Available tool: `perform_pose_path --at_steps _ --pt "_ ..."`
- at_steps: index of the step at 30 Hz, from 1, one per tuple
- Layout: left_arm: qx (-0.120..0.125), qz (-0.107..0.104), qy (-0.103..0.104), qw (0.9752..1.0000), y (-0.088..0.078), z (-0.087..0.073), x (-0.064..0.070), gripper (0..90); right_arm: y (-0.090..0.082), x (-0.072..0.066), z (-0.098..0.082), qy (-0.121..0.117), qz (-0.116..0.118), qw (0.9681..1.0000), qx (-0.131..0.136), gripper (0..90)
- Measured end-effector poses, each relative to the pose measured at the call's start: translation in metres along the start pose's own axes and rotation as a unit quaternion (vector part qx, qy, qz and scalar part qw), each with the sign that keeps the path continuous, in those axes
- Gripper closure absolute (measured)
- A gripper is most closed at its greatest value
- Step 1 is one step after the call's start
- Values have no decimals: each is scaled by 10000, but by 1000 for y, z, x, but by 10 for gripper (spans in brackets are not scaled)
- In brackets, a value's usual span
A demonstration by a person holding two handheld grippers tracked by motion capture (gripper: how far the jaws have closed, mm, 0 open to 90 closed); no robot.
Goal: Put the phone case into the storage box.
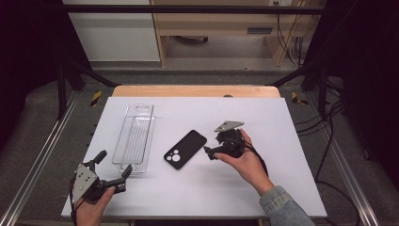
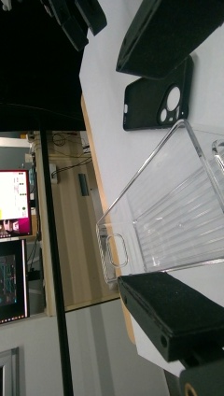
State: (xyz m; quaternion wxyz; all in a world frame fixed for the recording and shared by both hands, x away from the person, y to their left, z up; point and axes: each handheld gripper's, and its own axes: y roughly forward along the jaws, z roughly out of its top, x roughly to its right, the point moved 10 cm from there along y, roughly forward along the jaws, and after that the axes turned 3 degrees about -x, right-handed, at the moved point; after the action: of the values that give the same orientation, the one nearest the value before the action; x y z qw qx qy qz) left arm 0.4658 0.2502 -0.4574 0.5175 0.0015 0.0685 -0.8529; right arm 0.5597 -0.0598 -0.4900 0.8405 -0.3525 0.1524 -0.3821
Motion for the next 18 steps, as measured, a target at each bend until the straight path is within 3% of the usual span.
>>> perform_pose_path --at_steps 8,18 --pt "8 -19 8 10000 0 0 0 4 14 -2 7 107 157 9998 -98 142" --pt "-5 -25 5 10000 1 0 1 4 27 -2 11 243 189 9995 -109 187"
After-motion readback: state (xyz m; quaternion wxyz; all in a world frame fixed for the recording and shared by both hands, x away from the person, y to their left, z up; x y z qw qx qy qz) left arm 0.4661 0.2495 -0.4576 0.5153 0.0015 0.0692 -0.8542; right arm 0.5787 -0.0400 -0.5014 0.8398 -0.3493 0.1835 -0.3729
